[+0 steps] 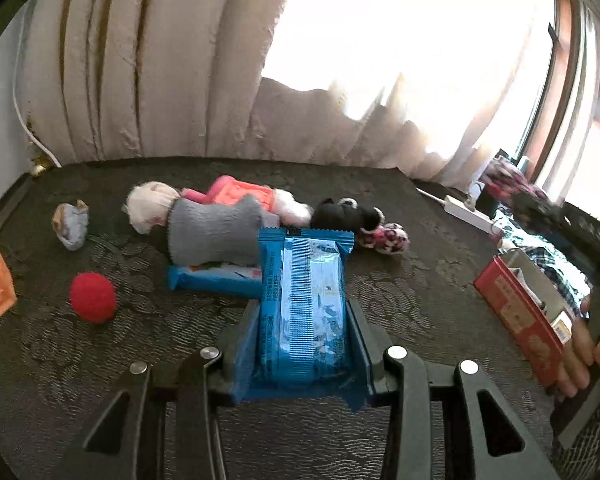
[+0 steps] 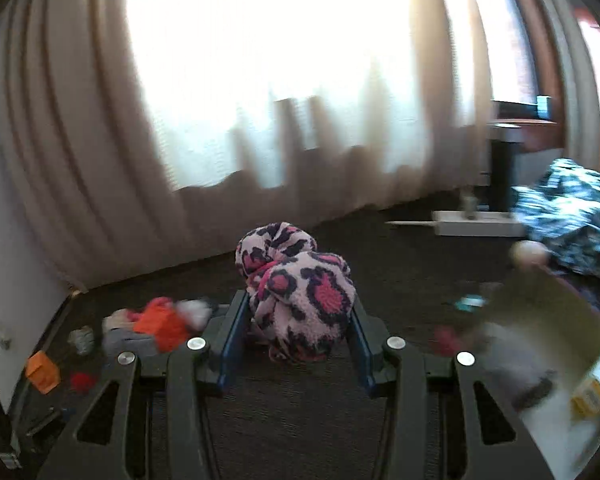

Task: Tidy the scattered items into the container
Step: 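Grasp the blue packet with the left tool while the right tool grasps the leopard plush, then lower the blue packet into the red tin with the left tool while the right tool releases the plush there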

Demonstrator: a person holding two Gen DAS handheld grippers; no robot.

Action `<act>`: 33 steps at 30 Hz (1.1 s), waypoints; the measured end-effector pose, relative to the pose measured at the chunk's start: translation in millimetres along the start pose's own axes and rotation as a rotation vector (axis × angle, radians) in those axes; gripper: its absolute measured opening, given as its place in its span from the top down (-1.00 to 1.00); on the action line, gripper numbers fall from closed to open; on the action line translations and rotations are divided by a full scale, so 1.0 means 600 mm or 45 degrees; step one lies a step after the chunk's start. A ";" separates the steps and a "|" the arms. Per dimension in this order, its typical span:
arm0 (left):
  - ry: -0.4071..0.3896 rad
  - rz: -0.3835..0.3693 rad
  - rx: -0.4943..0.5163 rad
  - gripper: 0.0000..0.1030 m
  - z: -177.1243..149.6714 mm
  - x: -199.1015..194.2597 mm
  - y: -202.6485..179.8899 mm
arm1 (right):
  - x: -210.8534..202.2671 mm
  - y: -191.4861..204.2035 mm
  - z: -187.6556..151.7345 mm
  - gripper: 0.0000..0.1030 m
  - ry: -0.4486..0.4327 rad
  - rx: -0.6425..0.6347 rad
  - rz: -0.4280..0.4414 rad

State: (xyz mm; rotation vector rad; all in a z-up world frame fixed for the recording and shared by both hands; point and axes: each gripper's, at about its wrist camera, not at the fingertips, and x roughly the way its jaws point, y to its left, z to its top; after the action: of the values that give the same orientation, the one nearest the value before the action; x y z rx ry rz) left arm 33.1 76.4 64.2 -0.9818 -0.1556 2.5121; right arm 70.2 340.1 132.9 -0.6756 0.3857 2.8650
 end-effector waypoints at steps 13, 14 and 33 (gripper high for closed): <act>0.021 -0.204 0.223 0.17 0.016 0.004 -0.200 | -0.085 -0.195 -0.038 0.03 -0.019 0.156 -0.318; 0.023 -0.217 0.238 0.17 0.017 0.006 -0.215 | -0.088 -0.207 -0.041 0.03 -0.016 0.168 -0.330; 0.095 -0.367 0.406 0.17 0.021 0.069 -0.390 | -0.120 -0.326 -0.077 -0.39 -0.125 0.422 -0.464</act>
State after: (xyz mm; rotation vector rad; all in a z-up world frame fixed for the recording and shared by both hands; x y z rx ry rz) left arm 81.0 305.2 107.7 -0.8528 0.1168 2.1506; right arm 197.1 505.3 85.0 -0.4828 0.6321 2.4034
